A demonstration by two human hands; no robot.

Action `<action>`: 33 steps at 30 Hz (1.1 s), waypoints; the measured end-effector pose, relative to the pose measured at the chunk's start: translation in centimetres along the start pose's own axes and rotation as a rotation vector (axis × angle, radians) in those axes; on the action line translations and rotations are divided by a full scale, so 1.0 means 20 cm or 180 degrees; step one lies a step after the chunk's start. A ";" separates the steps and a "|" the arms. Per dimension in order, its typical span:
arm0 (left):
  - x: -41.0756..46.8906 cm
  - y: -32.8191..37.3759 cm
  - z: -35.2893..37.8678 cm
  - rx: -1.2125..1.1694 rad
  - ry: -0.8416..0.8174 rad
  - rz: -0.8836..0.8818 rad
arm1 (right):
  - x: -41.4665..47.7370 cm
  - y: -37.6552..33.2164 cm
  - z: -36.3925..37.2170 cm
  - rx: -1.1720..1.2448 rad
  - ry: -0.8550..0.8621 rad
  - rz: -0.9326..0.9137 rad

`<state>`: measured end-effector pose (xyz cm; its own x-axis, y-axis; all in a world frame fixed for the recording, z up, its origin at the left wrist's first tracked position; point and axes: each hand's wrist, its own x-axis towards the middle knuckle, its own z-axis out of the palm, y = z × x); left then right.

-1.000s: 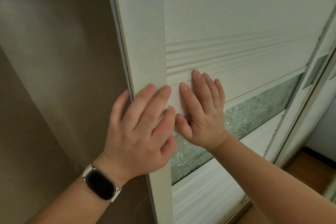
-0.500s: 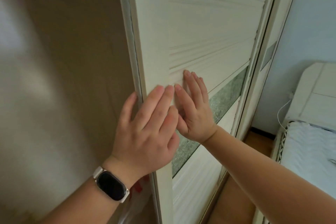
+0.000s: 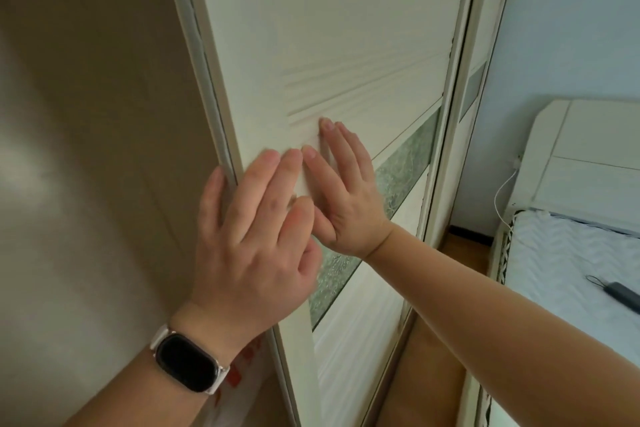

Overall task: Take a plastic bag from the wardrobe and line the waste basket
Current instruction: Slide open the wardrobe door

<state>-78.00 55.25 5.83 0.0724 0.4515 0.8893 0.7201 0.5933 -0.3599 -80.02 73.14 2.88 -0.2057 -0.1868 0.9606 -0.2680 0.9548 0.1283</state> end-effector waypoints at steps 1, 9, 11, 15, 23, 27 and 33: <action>0.01 0.01 0.02 0.0011 -0.0002 -0.0009 | 0.00 0.03 0.01 0.0004 0.0044 -0.0020; 0.11 0.10 0.23 0.0113 -0.0031 -0.0039 | -0.03 0.31 0.05 -0.0001 0.0246 -0.0099; 0.13 0.13 0.28 0.0122 -0.0033 -0.0042 | -0.04 0.37 0.05 0.0014 0.0248 -0.0115; 0.18 0.16 0.37 0.0116 -0.0021 -0.0038 | -0.05 0.47 0.07 0.0001 0.0326 -0.0090; 0.25 0.22 0.53 0.0148 -0.0037 -0.0005 | -0.08 0.67 0.10 -0.0011 0.0347 -0.0116; 0.28 0.25 0.60 0.0152 -0.0028 0.0013 | -0.09 0.75 0.10 0.0006 0.0291 -0.0109; 0.33 0.27 0.70 0.0169 -0.0037 0.0041 | -0.10 0.84 0.06 0.0025 0.0097 -0.0041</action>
<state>-83.22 70.77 5.69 0.0732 0.4667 0.8814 0.6815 0.6218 -0.3859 -85.20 89.21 2.88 -0.1734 -0.1918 0.9660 -0.2778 0.9506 0.1389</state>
